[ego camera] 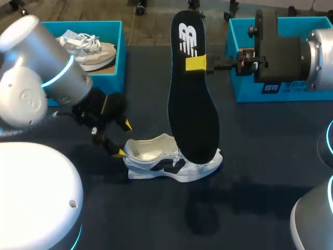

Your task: Take the shoe out of the shoebox, open the shoe tongue, remove and reinsert the insole, then place the shoe into the shoebox

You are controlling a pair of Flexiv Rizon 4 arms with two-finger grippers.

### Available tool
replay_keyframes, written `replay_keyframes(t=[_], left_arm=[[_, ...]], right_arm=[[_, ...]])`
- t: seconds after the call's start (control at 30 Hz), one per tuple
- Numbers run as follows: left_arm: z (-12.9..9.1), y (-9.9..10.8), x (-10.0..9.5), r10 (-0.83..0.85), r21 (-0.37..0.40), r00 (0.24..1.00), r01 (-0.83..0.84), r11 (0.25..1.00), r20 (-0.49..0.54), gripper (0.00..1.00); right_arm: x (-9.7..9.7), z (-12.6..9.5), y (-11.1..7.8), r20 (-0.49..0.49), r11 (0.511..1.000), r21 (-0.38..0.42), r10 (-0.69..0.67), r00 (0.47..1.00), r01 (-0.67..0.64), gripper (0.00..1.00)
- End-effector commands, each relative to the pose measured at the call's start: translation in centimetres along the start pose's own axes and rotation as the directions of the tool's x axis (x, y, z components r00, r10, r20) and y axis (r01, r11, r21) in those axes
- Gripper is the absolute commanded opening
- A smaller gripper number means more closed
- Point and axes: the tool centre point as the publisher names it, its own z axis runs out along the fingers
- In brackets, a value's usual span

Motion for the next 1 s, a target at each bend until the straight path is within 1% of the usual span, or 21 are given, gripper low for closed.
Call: replay_keyframes(t=[0.03,0.07,0.1,0.33,0.4,0.6,0.73,1.0], left_arm=[[-0.2,-1.6,-0.9,0.004,-0.177,0.999,-0.013,0.984,-0.053,1.00],[-0.2,-1.8,-0.9,0.005,-0.208,0.998,-0.017,0.978,-0.057,1.00],[-0.1,-2.1,-0.9,0.004,-0.215,0.998,-0.018,0.976,-0.065,1.00],[0.3,-3.8,-1.0,-0.008,-0.340,0.992,-0.036,0.940,-0.125,1.00],[0.3,-4.1,-0.9,-0.006,-0.372,0.993,-0.038,0.927,-0.115,1.00],[0.0,-4.2,-0.8,-0.014,-0.406,0.996,-0.023,0.914,-0.088,1.00],[-0.2,-4.0,-0.7,-0.026,-0.392,0.998,0.002,0.920,-0.056,1.00],[0.2,-3.5,-0.6,-0.021,-0.375,0.999,0.003,0.927,-0.043,1.00]], right_arm=[[-0.1,0.3,0.0,0.000,1.000,-0.003,0.000,1.000,0.000,0.00],[-0.1,0.3,0.0,0.000,1.000,-0.003,0.000,1.000,0.000,0.00],[-0.1,0.3,0.0,0.000,1.000,-0.003,0.000,1.000,0.000,0.00],[-0.1,0.3,0.0,0.000,1.000,-0.003,0.000,1.000,0.000,0.00],[-0.1,0.3,0.0,0.000,1.000,-0.003,0.000,1.000,0.000,0.00],[-0.1,0.3,0.0,0.000,1.000,-0.003,0.000,1.000,0.000,0.00],[-0.1,0.3,0.0,0.000,1.000,-0.003,0.000,1.000,0.000,0.00],[-0.1,0.3,0.0,0.000,1.000,-0.003,0.000,1.000,0.000,0.00]])
